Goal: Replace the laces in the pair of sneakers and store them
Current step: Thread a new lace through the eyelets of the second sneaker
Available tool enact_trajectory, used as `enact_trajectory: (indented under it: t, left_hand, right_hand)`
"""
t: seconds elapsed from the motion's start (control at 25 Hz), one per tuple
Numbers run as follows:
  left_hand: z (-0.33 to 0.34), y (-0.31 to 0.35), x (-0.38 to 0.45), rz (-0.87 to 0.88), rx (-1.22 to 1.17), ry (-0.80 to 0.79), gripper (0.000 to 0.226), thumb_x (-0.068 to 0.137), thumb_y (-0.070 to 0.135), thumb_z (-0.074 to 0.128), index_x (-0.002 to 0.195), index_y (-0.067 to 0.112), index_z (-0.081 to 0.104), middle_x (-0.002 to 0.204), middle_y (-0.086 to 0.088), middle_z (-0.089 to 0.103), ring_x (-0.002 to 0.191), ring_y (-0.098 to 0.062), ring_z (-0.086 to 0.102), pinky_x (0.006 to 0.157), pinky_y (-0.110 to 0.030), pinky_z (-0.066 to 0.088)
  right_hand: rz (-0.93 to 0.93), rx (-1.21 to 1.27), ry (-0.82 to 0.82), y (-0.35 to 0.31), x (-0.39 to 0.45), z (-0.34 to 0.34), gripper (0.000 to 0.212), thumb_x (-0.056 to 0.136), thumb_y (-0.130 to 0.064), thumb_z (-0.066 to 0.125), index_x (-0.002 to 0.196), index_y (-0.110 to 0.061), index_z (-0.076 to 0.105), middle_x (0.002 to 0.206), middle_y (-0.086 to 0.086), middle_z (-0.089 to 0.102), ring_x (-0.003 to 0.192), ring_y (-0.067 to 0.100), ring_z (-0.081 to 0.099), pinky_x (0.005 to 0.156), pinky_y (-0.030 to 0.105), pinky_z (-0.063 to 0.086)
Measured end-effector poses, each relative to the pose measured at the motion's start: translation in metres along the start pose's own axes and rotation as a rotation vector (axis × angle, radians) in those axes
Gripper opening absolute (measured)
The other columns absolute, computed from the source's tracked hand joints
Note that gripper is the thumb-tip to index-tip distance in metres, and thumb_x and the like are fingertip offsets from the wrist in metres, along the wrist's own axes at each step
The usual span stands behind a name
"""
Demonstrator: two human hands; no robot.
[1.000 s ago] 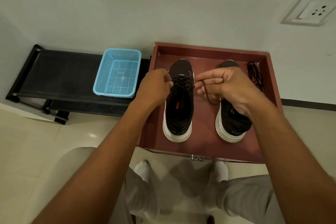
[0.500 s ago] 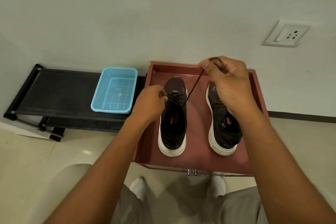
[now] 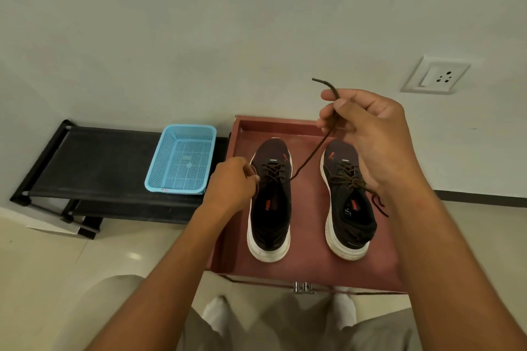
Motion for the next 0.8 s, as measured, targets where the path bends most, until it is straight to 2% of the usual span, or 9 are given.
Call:
enact_trajectory:
  t: [0.12, 0.2, 0.32, 0.36, 0.44, 0.48, 0.56, 0.68, 0.8]
  left_hand:
    - [0.002, -0.006, -0.009, -0.046, -0.031, -0.089, 0.019, 0.090, 0.033, 0.077, 0.084, 0.016, 0.072, 0.081, 0.002, 0.070, 0.074, -0.011, 0.067, 0.067, -0.029, 0.055]
    - [0.007, -0.012, -0.016, -0.086, -0.117, -0.143, 0.021, 0.087, 0.035, 0.081, 0.083, 0.016, 0.074, 0.076, 0.000, 0.072, 0.070, -0.013, 0.070, 0.071, -0.033, 0.060]
    - [0.016, -0.014, -0.022, -0.091, -0.149, -0.109, 0.019, 0.083, 0.034, 0.085, 0.086, 0.018, 0.077, 0.079, 0.003, 0.073, 0.073, -0.009, 0.071, 0.071, -0.029, 0.060]
    - [0.018, -0.013, -0.022, -0.085, -0.154, -0.072, 0.017, 0.082, 0.033, 0.086, 0.087, 0.019, 0.077, 0.079, 0.005, 0.073, 0.073, -0.007, 0.070, 0.070, -0.026, 0.058]
    - [0.022, -0.011, -0.022, -0.074, -0.197, -0.008, 0.014, 0.081, 0.030, 0.086, 0.087, 0.021, 0.078, 0.077, 0.008, 0.073, 0.073, -0.005, 0.070, 0.068, -0.024, 0.057]
    - [0.023, -0.010, -0.021, -0.068, -0.225, 0.008, 0.011, 0.081, 0.028, 0.085, 0.087, 0.021, 0.078, 0.077, 0.008, 0.073, 0.073, -0.005, 0.071, 0.068, -0.024, 0.058]
    - [0.027, -0.013, -0.020, -0.064, -0.282, 0.014, 0.004, 0.084, 0.023, 0.082, 0.085, 0.021, 0.079, 0.076, 0.007, 0.074, 0.073, -0.007, 0.072, 0.071, -0.029, 0.061]
    - [0.029, -0.022, -0.017, -0.111, -0.393, 0.000, 0.005, 0.087, 0.015, 0.077, 0.083, 0.018, 0.079, 0.076, 0.002, 0.075, 0.076, -0.015, 0.074, 0.073, -0.035, 0.062]
    - [0.030, -0.025, -0.017, -0.271, -0.633, -0.061, 0.010, 0.093, 0.003, 0.071, 0.087, 0.009, 0.076, 0.083, -0.009, 0.076, 0.083, -0.025, 0.076, 0.074, -0.035, 0.063]
  right_hand:
    - [0.077, -0.076, -0.016, 0.015, 0.001, -0.001, 0.027, 0.097, 0.002, 0.054, 0.108, -0.008, 0.076, 0.089, 0.010, 0.077, 0.063, 0.015, 0.060, 0.058, 0.025, 0.049]
    - [0.138, -0.157, -0.038, 0.035, -0.003, 0.002, 0.023, 0.095, 0.000, 0.059, 0.102, -0.010, 0.078, 0.086, 0.008, 0.077, 0.055, 0.006, 0.053, 0.054, 0.019, 0.041]
    - [0.180, -0.256, -0.061, 0.068, -0.013, 0.016, 0.007, 0.091, -0.006, 0.073, 0.096, -0.004, 0.078, 0.077, 0.007, 0.075, 0.048, -0.002, 0.054, 0.054, 0.010, 0.042]
    - [0.176, -0.293, -0.061, 0.079, -0.015, 0.021, 0.005, 0.089, -0.008, 0.076, 0.091, -0.004, 0.079, 0.075, 0.006, 0.075, 0.052, -0.001, 0.060, 0.058, 0.011, 0.047]
    - [0.178, -0.358, -0.053, 0.100, -0.018, 0.029, 0.005, 0.087, -0.014, 0.079, 0.083, -0.011, 0.079, 0.072, 0.002, 0.076, 0.066, 0.006, 0.071, 0.074, 0.026, 0.058]
    - [0.190, -0.379, -0.051, 0.111, -0.020, 0.033, 0.007, 0.087, -0.017, 0.078, 0.080, -0.014, 0.079, 0.072, 0.000, 0.076, 0.072, 0.009, 0.073, 0.081, 0.034, 0.061]
    - [0.214, -0.407, -0.041, 0.130, -0.027, 0.040, 0.009, 0.087, -0.019, 0.075, 0.079, -0.018, 0.078, 0.075, -0.005, 0.077, 0.079, 0.008, 0.074, 0.088, 0.039, 0.060]
    - [0.210, -0.396, 0.025, 0.147, -0.039, 0.048, 0.008, 0.086, -0.019, 0.074, 0.080, -0.024, 0.078, 0.078, -0.008, 0.077, 0.080, 0.005, 0.073, 0.082, 0.035, 0.061]
    - [0.195, -0.403, 0.083, 0.153, -0.042, 0.051, 0.006, 0.085, -0.018, 0.077, 0.084, -0.024, 0.078, 0.077, -0.009, 0.076, 0.075, 0.002, 0.072, 0.071, 0.025, 0.060]
Point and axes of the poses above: each hand's wrist, its own x-axis towards the middle knuckle, its own z-axis out of the palm, y = z × x, the point moved 2 cm from there along x, towards the middle knuckle
